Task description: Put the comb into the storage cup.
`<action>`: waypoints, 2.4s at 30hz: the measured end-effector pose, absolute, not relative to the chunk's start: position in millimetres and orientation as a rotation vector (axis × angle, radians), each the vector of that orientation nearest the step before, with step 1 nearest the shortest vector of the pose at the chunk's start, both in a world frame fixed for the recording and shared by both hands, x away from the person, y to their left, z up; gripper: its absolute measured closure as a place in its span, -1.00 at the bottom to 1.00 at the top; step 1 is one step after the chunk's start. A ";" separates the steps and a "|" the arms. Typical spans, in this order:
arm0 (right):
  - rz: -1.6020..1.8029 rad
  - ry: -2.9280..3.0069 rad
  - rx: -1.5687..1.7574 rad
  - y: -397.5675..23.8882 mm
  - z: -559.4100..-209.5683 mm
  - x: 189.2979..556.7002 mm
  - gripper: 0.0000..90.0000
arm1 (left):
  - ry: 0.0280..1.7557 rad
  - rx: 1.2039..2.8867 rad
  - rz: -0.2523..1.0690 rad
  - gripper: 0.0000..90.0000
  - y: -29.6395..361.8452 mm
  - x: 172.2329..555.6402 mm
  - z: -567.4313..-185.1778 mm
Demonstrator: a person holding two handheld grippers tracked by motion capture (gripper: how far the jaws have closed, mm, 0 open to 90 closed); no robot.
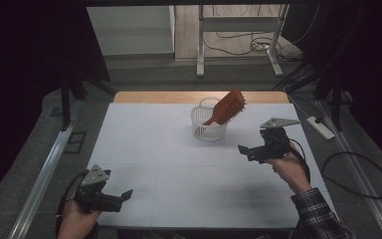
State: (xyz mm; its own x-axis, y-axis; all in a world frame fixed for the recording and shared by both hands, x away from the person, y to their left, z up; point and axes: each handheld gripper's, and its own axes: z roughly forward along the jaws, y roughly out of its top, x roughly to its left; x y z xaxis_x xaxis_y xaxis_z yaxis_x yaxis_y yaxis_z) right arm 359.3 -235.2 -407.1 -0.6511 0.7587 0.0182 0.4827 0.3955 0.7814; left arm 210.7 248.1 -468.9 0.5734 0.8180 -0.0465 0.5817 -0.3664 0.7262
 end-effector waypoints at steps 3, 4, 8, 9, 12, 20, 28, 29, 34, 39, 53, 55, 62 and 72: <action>1.126 2.315 1.074 -236.9 -407.4 356.1 -1.00 | 1.113 2.085 0.422 -1.00 248.3 210.6 -468.8; 1.126 2.315 1.074 -236.9 -407.4 356.1 -1.00 | 1.113 2.085 0.422 -1.00 248.3 210.6 -468.8; 1.123 2.318 1.068 -238.8 -408.8 349.9 -1.00 | 1.115 2.079 0.423 -1.00 249.1 210.3 -468.5; 1.123 2.318 1.068 -238.8 -408.8 349.9 -1.00 | 1.115 2.079 0.423 -1.00 249.1 210.3 -468.5; 1.120 2.322 1.068 -240.7 -409.8 344.6 -1.00 | 1.117 2.072 0.423 -1.00 249.7 210.0 -468.3; 1.114 2.329 1.068 -245.7 -411.9 334.4 -1.00 | 1.120 2.069 0.434 -1.00 250.1 209.3 -468.0; 1.116 2.325 1.080 -253.2 -413.0 323.6 -1.00 | 1.120 2.066 0.432 -1.00 250.5 209.3 -467.9; 1.118 2.324 1.086 -254.5 -413.0 321.9 -1.00 | 1.120 2.065 0.432 -1.00 250.6 209.3 -467.9; 1.120 2.318 1.103 -261.3 -414.4 313.4 -1.00 | 1.119 2.065 0.430 -1.00 250.6 209.2 -467.8; 1.116 2.318 1.111 -265.8 -415.4 307.5 -1.00 | 1.118 2.065 0.431 -1.00 250.6 208.9 -467.7; 1.072 2.302 1.140 -285.1 -420.1 286.2 -1.00 | 1.116 2.062 0.424 -1.00 251.2 208.7 -467.6; 1.067 2.299 1.147 -287.8 -420.9 283.6 -1.00 | 1.116 2.061 0.424 -1.00 251.3 208.7 -467.6; 1.031 2.288 1.189 -299.1 -425.4 274.2 -1.00 | 1.116 2.060 0.423 -1.00 251.4 208.7 -467.6; 0.986 2.284 1.208 -305.9 -432.1 261.0 -1.00 | 1.116 2.058 0.424 -1.00 251.4 208.7 -467.8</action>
